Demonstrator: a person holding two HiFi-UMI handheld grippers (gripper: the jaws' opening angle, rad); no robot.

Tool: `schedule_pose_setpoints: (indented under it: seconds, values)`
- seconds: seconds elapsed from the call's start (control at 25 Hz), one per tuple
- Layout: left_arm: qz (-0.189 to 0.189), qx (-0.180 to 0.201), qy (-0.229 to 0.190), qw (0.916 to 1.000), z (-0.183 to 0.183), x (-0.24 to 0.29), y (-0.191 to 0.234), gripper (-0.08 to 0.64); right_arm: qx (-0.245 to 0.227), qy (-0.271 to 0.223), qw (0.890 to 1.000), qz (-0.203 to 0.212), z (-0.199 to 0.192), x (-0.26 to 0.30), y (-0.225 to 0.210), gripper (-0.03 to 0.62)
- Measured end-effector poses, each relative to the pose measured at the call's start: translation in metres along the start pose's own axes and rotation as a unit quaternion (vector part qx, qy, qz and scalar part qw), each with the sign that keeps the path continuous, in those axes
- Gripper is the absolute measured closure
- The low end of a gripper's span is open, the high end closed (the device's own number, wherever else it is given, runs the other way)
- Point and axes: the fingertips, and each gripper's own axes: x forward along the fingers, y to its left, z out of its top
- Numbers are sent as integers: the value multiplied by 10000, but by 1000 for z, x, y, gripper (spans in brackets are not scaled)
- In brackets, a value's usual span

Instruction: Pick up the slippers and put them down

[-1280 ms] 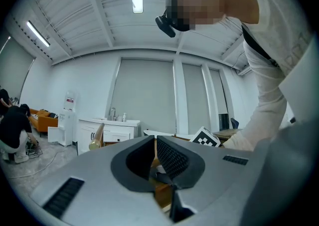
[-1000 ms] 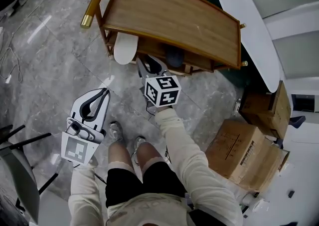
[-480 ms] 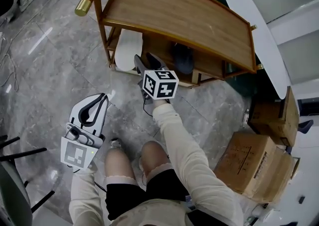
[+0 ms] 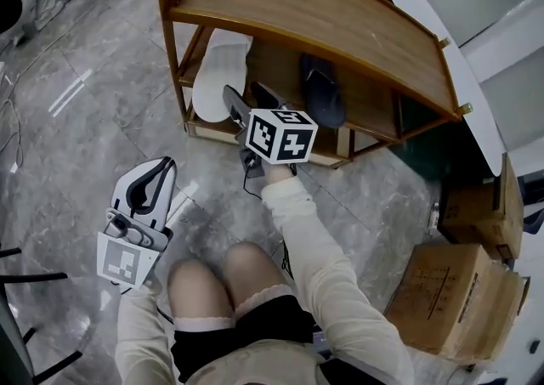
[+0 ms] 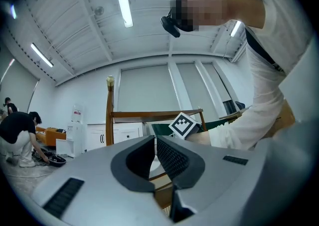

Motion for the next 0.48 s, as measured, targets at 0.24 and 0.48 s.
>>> schedule_pose_setpoints:
  seconds: [0.24,0.48]
  values:
    - [7,73,-104,9999,-26,0,-13,555,-116,-86,9997,200,-21,-12,-1,327]
    - [41,207,-35,9998,-32,-5,-22,555,485,15,9973,546,-41,-9,7,328]
